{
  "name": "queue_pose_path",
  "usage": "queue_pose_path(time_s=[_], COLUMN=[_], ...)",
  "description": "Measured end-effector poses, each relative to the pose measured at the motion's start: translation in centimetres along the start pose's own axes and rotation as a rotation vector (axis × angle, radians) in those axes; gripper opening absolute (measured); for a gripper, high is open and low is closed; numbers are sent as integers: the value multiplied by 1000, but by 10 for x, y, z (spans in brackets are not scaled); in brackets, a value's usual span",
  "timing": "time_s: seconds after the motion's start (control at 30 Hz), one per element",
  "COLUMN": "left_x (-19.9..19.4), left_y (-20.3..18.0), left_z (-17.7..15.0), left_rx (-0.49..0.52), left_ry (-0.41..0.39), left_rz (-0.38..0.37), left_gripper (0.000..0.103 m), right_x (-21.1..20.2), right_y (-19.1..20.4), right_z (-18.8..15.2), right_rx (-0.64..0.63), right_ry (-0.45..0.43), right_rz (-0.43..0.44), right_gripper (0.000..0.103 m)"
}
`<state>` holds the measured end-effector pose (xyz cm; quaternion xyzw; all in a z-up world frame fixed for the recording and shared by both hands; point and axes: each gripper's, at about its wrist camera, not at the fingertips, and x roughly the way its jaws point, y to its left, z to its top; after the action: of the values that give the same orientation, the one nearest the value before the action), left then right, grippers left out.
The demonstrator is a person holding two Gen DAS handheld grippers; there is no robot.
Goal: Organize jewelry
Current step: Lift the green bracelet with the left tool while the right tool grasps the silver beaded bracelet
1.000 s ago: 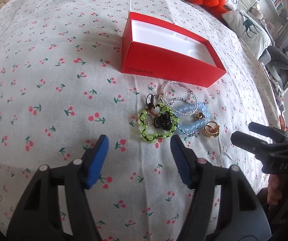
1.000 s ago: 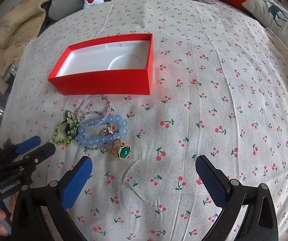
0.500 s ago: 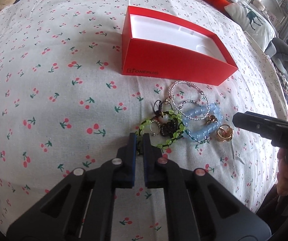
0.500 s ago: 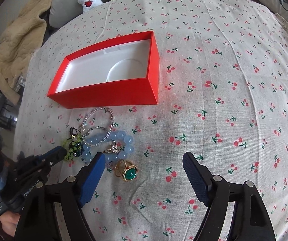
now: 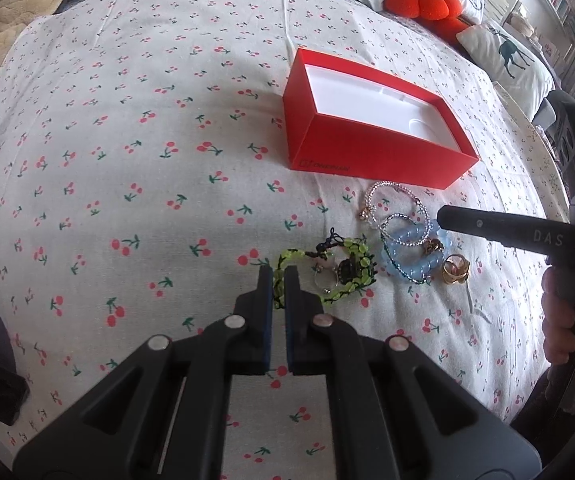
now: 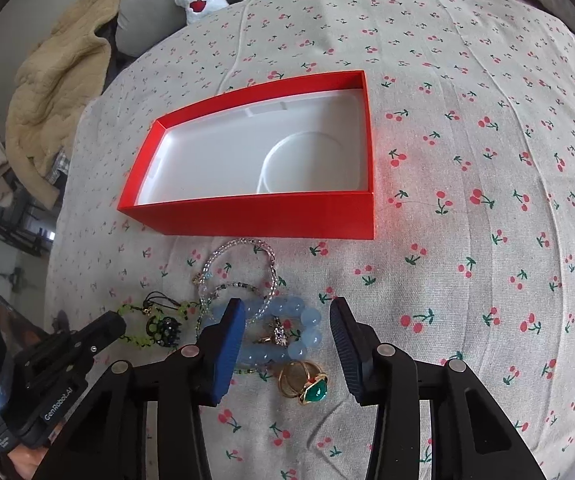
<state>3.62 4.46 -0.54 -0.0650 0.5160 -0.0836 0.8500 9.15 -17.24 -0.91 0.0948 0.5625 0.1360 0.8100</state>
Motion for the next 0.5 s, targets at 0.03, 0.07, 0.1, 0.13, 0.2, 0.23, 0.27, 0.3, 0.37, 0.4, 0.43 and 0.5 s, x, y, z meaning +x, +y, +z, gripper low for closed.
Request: queue_pose_path(time_s=[0.03, 0.07, 0.1, 0.13, 0.2, 0.23, 0.27, 0.3, 0.37, 0.4, 0.43, 0.5], left_x=[-2, -3, -4, -5, -8, -9, -9, -8, -6, -5, -4, -3], left_y=[4, 6, 6, 7, 9, 10, 12, 13, 17, 18, 19, 20], left_z=[-1, -1, 0, 1, 2, 1, 2, 2, 2, 2, 2, 1], left_rx=[-4, -10, -13, -15, -18, -18, -19, -24, -32, -35, -36, -39], left_ry=[-2, -5, -8, -11, -17, -18, -18, -15, -7, -5, -2, 1], left_rz=[2, 3, 2, 2, -1, -2, 0, 2, 7, 10, 11, 12], left_gripper=[6, 6, 6, 6, 6, 6, 6, 6, 6, 6, 6, 6], right_x=[2, 5, 8, 9, 15, 17, 20, 22, 28, 30, 31, 35], right_y=[2, 4, 6, 6, 9, 9, 9, 9, 9, 9, 10, 13], right_z=[2, 4, 6, 8, 12, 14, 15, 16, 18, 19, 20, 22], right_rx=[-2, -4, -3, 1, 2, 2, 2, 2, -2, -6, -10, -32], right_ry=[1, 4, 6, 8, 8, 9, 11, 14, 16, 13, 8, 3], right_rz=[-2, -1, 5, 8, 2, 1, -1, -7, -27, -39, -50, -61], right_gripper=[45, 44, 44, 44, 43, 42, 40, 36, 31, 26, 23, 11])
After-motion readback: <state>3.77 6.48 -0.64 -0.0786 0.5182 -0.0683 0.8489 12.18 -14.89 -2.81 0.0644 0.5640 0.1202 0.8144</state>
